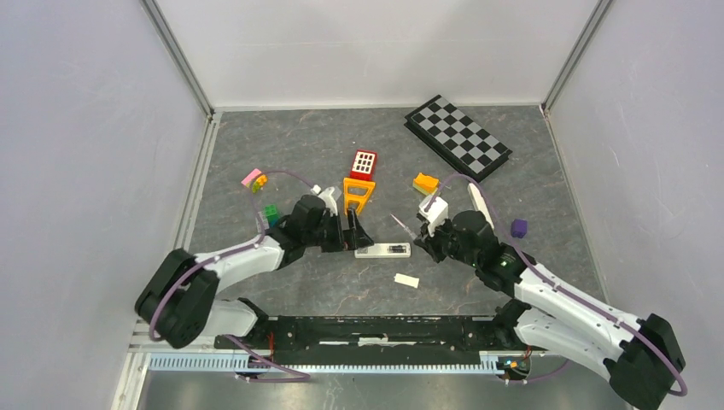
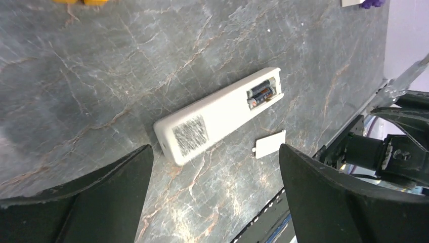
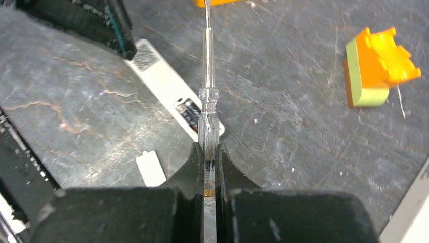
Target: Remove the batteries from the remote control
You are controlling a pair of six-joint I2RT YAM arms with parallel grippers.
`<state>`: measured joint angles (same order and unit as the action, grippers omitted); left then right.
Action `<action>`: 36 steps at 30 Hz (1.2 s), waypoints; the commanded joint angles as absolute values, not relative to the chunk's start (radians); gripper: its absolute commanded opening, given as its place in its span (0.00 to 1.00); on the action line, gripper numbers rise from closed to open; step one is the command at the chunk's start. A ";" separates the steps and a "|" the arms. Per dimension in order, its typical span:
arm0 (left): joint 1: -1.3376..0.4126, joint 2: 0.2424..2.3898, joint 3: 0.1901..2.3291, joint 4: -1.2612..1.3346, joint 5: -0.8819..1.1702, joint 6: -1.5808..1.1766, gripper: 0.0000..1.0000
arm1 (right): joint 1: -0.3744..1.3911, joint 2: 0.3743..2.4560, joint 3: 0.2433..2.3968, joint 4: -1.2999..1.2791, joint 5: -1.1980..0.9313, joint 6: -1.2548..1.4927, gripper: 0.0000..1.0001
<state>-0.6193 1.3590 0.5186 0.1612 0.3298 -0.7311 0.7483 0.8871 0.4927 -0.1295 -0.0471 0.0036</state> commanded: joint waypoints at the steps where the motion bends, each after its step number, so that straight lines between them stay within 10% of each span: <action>1: -0.612 1.213 0.616 -0.057 0.258 -0.532 1.00 | 0.725 0.840 0.503 -0.142 -0.242 -0.104 0.00; 8: -0.574 1.087 0.708 -0.083 0.403 -0.483 1.00 | 0.714 0.856 0.551 -0.192 -0.428 -0.128 0.00; 36: -0.590 1.378 0.755 0.132 0.548 -1.029 0.82 | 0.944 0.880 0.456 0.112 0.106 -0.365 0.00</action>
<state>-0.5816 1.3697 0.7410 0.0425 0.5335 -0.9718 0.9287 0.8799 0.4664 0.0254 0.0784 -0.3428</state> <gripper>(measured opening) 0.822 0.037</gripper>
